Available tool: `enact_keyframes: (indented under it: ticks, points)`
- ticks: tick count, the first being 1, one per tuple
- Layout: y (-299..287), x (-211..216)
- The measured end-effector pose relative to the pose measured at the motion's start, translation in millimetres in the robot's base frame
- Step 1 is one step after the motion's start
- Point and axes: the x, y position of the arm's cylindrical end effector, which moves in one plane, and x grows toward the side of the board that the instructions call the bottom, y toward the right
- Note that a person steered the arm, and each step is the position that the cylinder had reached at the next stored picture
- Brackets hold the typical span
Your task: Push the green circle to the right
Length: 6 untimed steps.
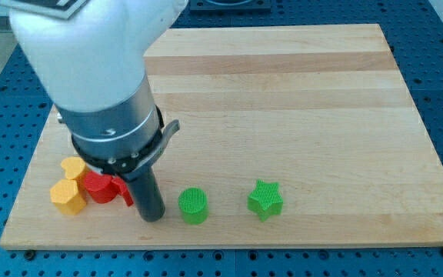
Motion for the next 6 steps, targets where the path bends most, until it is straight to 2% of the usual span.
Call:
enact_keyframes:
  ticks: [2,6]
  points:
    - [8,2]
    - [59,-6]
